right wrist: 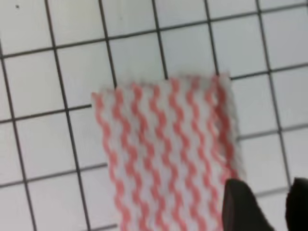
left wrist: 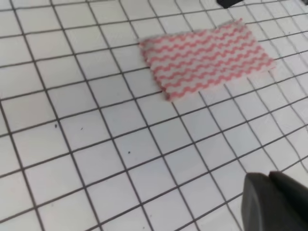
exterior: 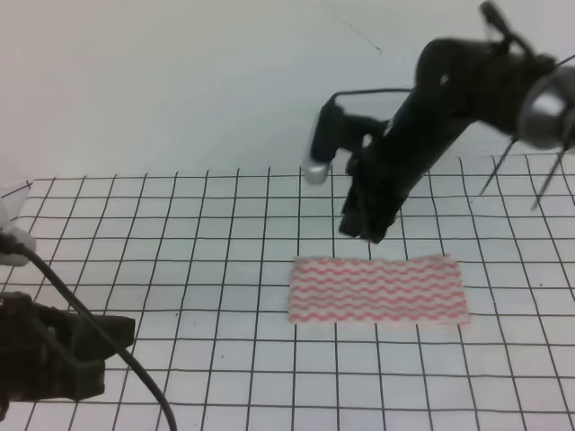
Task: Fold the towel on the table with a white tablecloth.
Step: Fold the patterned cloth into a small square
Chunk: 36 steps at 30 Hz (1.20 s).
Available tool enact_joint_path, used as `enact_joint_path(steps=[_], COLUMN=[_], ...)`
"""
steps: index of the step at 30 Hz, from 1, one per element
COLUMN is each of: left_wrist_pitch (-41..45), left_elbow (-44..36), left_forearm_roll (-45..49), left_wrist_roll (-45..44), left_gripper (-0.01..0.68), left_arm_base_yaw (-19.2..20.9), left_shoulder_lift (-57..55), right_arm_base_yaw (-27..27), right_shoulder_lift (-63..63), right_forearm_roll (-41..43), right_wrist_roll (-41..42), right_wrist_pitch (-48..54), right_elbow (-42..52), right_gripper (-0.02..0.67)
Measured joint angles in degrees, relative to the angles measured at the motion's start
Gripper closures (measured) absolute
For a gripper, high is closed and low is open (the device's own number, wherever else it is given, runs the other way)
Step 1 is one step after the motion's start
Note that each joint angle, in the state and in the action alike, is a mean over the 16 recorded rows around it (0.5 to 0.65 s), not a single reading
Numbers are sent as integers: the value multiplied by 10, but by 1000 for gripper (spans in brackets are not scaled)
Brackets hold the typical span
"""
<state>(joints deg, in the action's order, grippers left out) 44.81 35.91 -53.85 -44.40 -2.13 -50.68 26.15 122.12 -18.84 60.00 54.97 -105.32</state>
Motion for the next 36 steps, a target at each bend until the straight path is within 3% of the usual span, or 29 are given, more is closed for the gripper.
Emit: enact_joint_path(steps=[11,21,29,36], left_wrist_pitch=[16,29,6,-1], left_elbow=[0,0,0,0], left_forearm_roll=[-51,-95,-99,-101], left_wrist_roll=[-18,-17,-6,-6], left_gripper=[676,676,676,676], left_arm_base_yaw=[0,0,0,0], left_shoulder_lift=[86,135,108,62], right_arm_base_yaw=[-53,-96,-103,-103], right_shoulder_lift=[-204,-376,-405,-360], right_forearm_roll=[7,-8,-68,-133], right_wrist_roll=[-93,-287,-413,-459], right_wrist_pitch=[-26,-142,-259,-321], right_elbow=[125,338,504,571], right_gripper=[465,480,457,400])
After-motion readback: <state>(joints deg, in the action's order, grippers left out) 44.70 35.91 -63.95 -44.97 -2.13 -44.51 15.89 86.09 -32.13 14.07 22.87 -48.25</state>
